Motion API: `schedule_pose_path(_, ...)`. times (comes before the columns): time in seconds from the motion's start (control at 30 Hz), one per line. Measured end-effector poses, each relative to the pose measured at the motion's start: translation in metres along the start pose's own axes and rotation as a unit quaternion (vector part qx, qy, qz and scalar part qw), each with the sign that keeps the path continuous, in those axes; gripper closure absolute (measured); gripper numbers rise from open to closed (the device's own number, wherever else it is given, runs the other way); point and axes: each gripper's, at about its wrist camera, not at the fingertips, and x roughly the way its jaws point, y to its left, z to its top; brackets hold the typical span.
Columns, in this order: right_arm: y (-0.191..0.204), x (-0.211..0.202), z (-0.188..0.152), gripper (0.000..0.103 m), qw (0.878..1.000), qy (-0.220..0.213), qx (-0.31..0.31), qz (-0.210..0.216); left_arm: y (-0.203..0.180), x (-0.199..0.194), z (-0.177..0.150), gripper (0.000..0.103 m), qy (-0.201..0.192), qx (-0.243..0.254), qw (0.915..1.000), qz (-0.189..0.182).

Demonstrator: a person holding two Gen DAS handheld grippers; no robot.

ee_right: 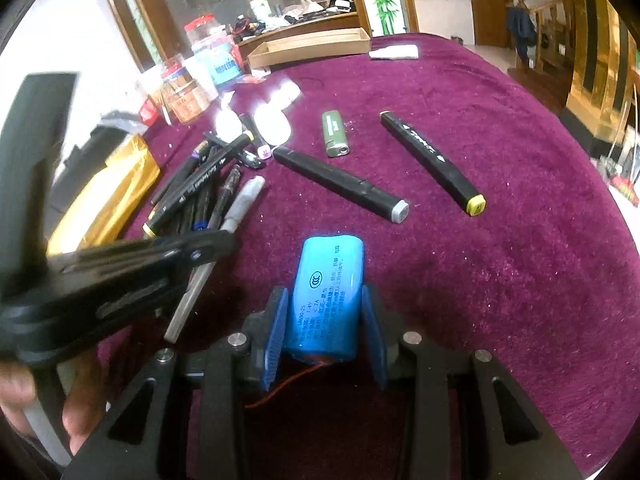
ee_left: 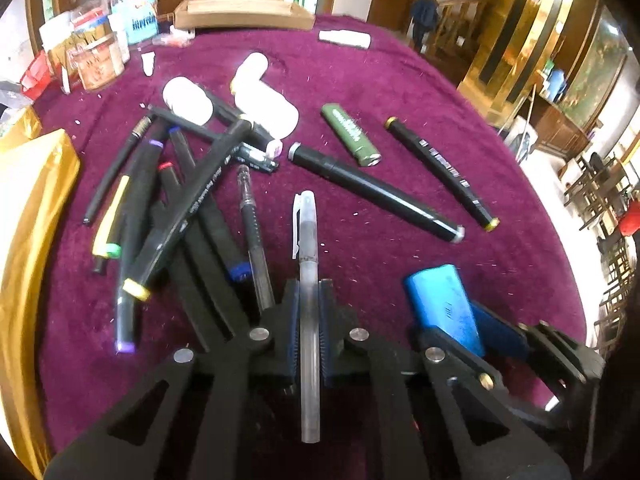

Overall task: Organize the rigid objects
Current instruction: 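Grasp a clear pen with the left tool while the right tool holds the battery, then carry pen and battery into the white tray and open both tools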

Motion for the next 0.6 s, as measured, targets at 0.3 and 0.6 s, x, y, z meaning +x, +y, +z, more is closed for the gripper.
schedule_pose_path(0.3, -0.006, -0.015, -0.001, 0.084, 0.994, -0.023, 0.078, 0.072, 0.006, -0.066, -0.008, 0.097, -0.081, 0.016, 0.9962, 0.026)
schedule_pose_path(0.6, 0.048, -0.013, 0.001, 0.086, 1.0, 0.002, -0.025, -0.018, 0.054, -0.098, -0.022, 0.097, -0.105, -0.029, 0.9937, 0.027)
